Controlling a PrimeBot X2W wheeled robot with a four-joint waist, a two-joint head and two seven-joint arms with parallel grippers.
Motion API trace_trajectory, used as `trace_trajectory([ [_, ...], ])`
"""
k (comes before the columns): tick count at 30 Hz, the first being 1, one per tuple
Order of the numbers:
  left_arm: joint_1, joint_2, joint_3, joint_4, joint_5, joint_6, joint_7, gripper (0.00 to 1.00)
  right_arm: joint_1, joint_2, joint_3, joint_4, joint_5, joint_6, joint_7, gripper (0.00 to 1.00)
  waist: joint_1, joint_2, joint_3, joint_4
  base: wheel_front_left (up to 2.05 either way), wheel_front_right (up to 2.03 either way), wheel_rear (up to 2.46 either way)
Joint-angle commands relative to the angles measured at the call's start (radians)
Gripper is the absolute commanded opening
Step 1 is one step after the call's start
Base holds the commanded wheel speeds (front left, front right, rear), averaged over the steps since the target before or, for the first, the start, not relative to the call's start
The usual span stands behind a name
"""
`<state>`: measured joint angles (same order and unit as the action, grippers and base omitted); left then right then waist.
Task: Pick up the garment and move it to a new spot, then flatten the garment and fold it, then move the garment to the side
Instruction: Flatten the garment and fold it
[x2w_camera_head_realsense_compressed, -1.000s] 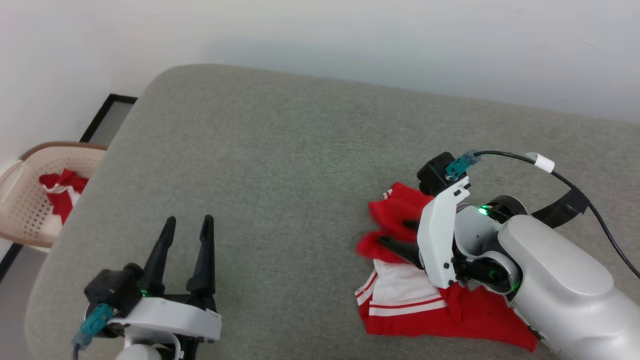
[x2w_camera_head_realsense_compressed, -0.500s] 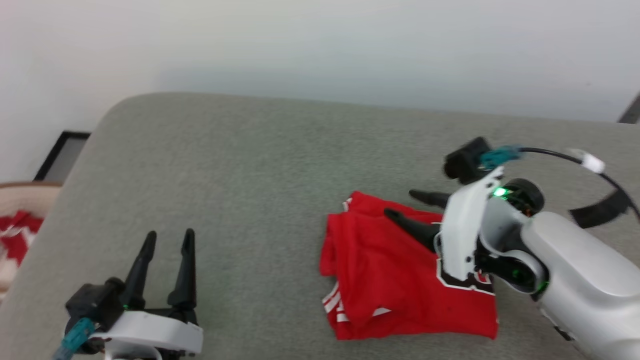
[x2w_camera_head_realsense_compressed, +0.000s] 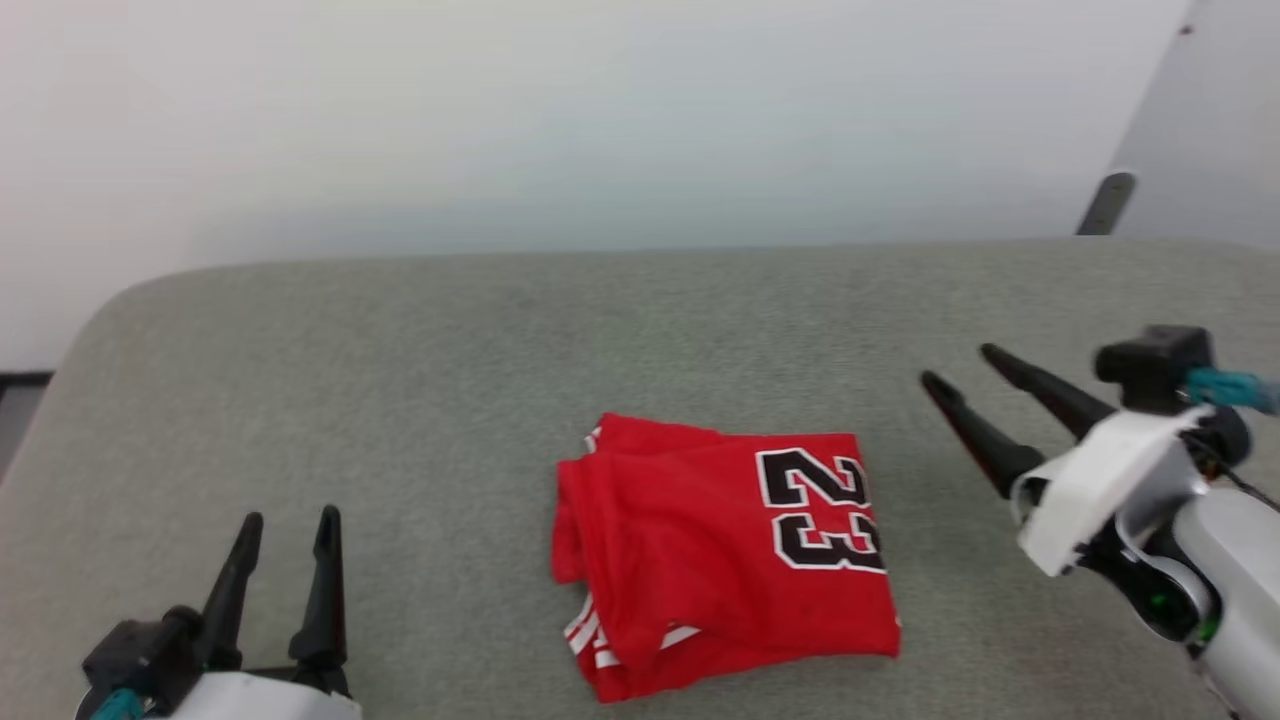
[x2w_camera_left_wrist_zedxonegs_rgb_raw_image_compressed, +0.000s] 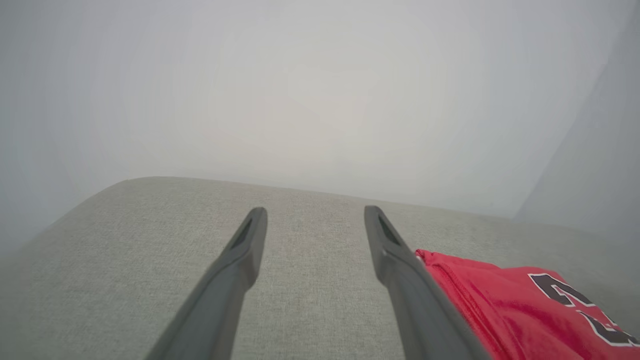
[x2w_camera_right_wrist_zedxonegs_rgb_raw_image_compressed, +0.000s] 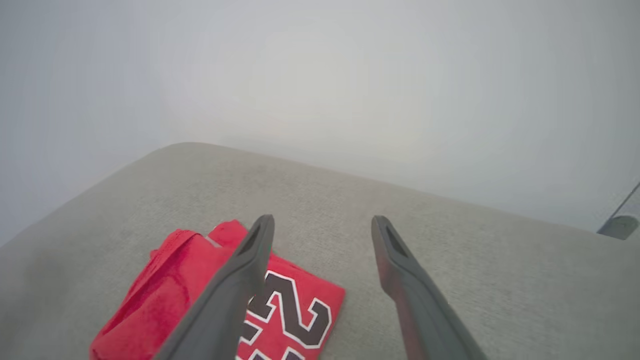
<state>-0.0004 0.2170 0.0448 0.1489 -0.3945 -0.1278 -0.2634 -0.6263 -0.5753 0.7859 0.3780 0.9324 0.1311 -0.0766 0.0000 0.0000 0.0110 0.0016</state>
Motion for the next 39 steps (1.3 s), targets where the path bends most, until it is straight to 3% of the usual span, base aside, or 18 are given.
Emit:
trace_trajectory([
  [1,0.009,0.0,0.003,-0.003,0.007,0.0,0.0,1.0,0.014,-0.004,-0.003,0.002,-0.005,-0.001,-0.012,1.0,0.0,0.0,-0.019,-0.031,0.0,0.0,0.0],
  [8,0.05,0.007,0.037,-0.024,0.022,-0.001,0.0,1.0,0.085,-0.045,-0.056,0.022,-0.056,-0.001,-0.153,1.0,0.0,0.0,-0.034,-0.066,0.0,0.0,0.0],
  [16,0.072,0.01,0.065,-0.031,0.041,-0.001,0.0,1.0,0.192,-0.058,-0.162,0.016,-0.109,-0.001,-0.187,1.0,0.0,0.0,-0.042,-0.085,0.0,0.0,0.0],
  [27,0.082,0.003,0.088,-0.029,0.063,-0.002,0.0,1.0,0.383,0.013,-0.416,-0.089,-0.248,-0.001,-0.188,1.0,0.0,0.0,-0.046,-0.089,0.0,0.0,0.0],
  [39,0.073,-0.01,0.099,-0.02,0.077,-0.003,0.0,1.0,0.505,0.094,-0.552,-0.17,-0.35,-0.001,-0.188,1.0,0.0,0.0,-0.047,-0.077,0.0,0.0,0.0],
])
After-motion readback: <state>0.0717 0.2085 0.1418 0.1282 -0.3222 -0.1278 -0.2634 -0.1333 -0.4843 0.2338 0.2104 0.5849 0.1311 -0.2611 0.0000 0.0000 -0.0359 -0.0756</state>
